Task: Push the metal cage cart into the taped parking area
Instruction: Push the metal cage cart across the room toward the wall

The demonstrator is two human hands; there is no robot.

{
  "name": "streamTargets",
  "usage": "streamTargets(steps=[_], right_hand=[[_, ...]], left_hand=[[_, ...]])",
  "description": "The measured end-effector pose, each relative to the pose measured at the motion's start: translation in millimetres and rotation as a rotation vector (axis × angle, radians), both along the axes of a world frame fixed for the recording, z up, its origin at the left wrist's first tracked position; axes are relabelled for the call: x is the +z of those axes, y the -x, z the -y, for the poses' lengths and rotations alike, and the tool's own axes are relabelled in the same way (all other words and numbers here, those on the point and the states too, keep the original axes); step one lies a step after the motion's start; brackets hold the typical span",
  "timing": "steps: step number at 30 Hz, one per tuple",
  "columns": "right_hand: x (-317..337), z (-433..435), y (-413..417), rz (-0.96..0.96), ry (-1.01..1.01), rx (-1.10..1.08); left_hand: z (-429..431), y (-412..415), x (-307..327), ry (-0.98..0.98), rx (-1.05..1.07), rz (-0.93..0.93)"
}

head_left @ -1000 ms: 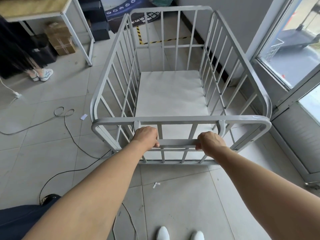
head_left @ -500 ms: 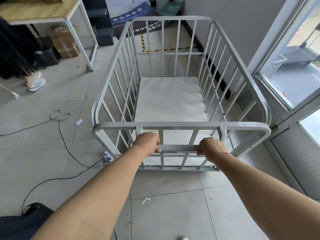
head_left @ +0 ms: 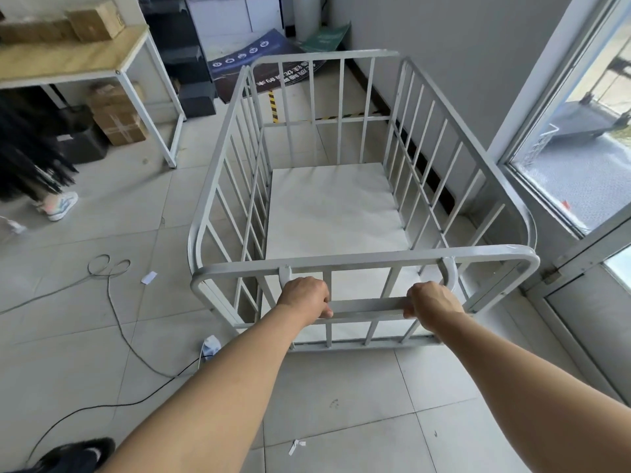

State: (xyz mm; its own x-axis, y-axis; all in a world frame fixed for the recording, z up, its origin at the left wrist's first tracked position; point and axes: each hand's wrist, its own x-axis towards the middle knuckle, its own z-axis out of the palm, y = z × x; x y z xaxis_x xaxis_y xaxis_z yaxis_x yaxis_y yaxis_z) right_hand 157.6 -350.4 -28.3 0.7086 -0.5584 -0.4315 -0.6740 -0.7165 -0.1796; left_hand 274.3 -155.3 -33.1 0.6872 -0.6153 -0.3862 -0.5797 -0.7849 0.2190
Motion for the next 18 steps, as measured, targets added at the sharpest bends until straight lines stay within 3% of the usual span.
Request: streamTargets(steps=[11, 18], right_hand=[[0, 25, -67, 0.024, -0.046, -0.058], [-3, 44, -108, 0.016, -0.052, 0.023]], left_hand=[[26, -66, 4, 0.035, 0.032, -0.002], [43, -100, 4, 0.043, 0.108, 0.006]])
